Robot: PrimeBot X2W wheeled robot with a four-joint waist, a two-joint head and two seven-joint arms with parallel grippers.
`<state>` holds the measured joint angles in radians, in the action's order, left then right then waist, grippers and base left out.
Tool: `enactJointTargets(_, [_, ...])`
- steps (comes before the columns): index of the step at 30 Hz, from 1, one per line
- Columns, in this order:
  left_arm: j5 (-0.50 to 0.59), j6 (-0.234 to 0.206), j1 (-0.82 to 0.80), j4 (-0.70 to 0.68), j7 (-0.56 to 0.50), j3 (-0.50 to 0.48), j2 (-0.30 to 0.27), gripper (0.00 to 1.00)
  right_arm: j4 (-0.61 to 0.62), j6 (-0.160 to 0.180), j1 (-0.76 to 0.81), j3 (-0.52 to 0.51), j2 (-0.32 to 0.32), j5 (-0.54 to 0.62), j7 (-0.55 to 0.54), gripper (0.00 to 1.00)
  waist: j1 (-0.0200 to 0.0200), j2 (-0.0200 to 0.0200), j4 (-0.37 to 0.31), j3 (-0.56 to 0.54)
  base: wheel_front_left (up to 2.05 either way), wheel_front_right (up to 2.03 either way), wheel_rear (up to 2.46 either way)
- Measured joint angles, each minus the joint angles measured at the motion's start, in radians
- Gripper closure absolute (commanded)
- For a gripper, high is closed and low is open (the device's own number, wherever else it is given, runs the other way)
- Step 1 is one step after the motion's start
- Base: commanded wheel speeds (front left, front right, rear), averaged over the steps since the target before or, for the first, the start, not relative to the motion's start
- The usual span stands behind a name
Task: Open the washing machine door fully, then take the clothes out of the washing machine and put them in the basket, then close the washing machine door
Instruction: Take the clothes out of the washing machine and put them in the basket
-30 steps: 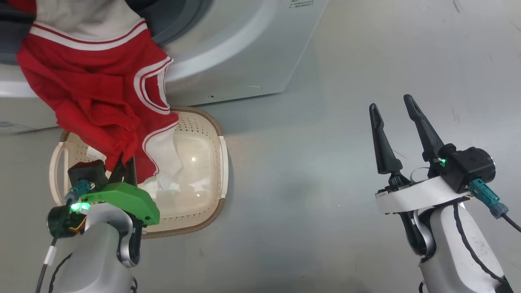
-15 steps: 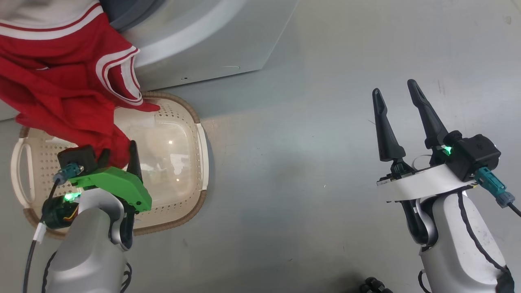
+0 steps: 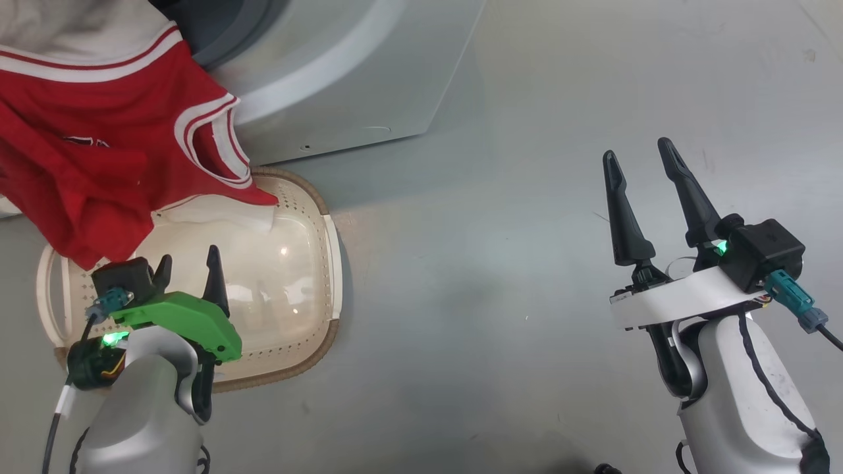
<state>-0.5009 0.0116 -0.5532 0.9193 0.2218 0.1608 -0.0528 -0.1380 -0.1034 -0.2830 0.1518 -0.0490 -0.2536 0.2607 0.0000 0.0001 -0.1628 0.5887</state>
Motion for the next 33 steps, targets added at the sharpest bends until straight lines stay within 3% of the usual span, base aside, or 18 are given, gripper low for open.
enactJointTargets(13, [0.035, 0.030, 0.066, -0.009, 0.027, 0.026, 0.007, 0.00, -0.037, 0.000, 0.052, -0.028, 0.000, 0.010, 0.000, 0.00, 0.0000, 0.0000, 0.039, -0.120, 0.00, 0.00, 0.00])
enactJointTargets(33, [0.117, 0.023, 0.161, -0.330, 0.027, 0.024, 0.015, 0.00, -0.053, 0.000, 0.132, -0.053, 0.001, 0.034, 0.000, 0.00, 0.0000, 0.0000, 0.155, -0.267, 0.00, 0.00, 0.00])
